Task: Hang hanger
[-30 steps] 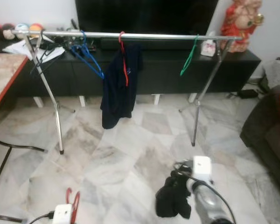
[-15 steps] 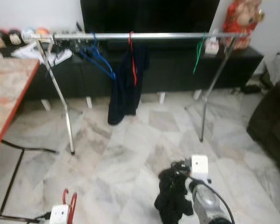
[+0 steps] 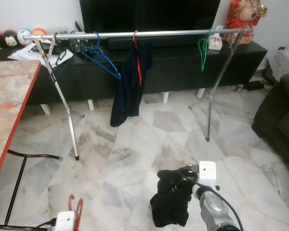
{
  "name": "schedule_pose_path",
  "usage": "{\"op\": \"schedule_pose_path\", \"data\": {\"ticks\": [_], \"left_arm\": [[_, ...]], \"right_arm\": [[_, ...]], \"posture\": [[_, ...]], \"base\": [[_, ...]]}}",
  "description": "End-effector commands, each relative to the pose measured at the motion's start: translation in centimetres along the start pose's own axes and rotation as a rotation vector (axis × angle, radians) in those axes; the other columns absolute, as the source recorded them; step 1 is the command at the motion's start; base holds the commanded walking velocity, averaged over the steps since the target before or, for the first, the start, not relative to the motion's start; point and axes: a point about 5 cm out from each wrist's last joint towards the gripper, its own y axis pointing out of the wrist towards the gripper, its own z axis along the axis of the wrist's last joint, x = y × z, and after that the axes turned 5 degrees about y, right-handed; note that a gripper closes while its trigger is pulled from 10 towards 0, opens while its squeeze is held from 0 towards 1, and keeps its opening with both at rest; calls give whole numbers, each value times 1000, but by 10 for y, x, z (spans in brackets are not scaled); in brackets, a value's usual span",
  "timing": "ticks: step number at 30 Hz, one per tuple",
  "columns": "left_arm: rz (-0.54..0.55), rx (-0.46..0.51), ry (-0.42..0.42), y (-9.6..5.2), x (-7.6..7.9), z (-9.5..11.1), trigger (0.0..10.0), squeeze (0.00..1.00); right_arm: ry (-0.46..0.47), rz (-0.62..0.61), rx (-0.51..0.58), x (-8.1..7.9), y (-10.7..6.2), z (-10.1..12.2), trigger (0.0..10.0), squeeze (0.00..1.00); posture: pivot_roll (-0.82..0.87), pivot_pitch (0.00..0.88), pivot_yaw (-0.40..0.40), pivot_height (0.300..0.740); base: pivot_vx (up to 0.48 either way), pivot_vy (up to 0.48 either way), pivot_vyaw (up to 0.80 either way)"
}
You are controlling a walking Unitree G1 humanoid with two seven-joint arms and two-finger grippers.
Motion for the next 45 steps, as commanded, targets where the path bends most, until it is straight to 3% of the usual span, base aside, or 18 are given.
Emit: {"op": "schedule_pose_path", "data": {"ticks": [1,45], "left_arm": [[-4,-13,25,0,2,-2,10000,0],[7,0,20,-2,-9,-4,10000,0]], "right_arm": [[-8,-6,37,3,2,9,10000,0],[-38,5,36,2,3,10,10000,0]], "posture": [[-84,34,-33,740],[-77,51,-24,740]], "base": [[0,0,0],[-281,0,0]]}}
